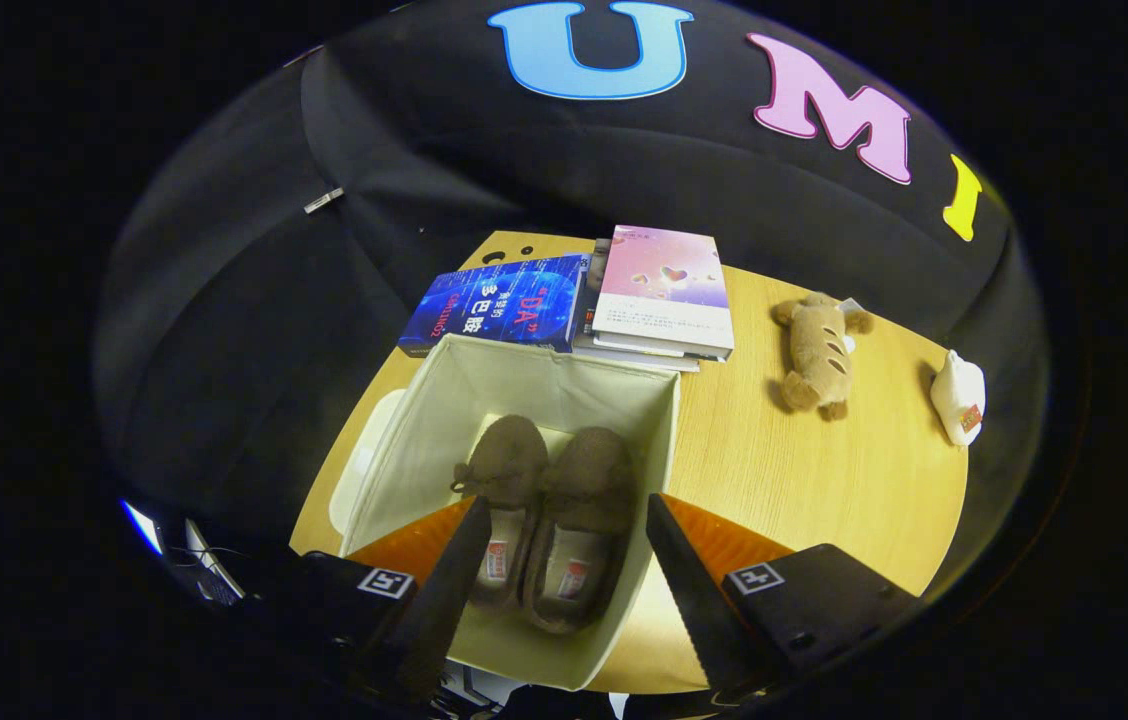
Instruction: Open the storage box then place both shoes into the box .Put the left shoe in first, then the right shoe, with the right side of both shoes facing outward in a uniform manner.
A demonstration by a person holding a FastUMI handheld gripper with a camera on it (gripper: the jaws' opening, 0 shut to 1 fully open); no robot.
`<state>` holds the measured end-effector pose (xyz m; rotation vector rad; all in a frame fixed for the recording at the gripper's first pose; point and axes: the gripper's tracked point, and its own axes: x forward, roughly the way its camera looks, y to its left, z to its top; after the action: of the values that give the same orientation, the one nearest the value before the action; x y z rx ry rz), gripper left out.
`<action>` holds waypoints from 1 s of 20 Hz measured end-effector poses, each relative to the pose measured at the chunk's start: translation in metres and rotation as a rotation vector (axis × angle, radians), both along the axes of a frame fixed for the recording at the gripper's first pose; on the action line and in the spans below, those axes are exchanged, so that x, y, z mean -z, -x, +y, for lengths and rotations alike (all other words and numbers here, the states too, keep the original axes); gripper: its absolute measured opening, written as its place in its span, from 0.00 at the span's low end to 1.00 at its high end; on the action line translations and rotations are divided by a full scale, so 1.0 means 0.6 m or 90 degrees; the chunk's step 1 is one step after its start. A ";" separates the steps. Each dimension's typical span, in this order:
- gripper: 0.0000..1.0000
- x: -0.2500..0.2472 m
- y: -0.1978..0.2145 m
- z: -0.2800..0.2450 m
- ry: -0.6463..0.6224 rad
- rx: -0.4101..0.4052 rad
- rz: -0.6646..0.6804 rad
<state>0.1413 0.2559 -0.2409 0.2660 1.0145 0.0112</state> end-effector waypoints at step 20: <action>0.99 -0.149 0.103 -0.316 0.095 0.060 -0.293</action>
<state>0.0796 0.0661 -0.1517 0.1636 0.5416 -0.0850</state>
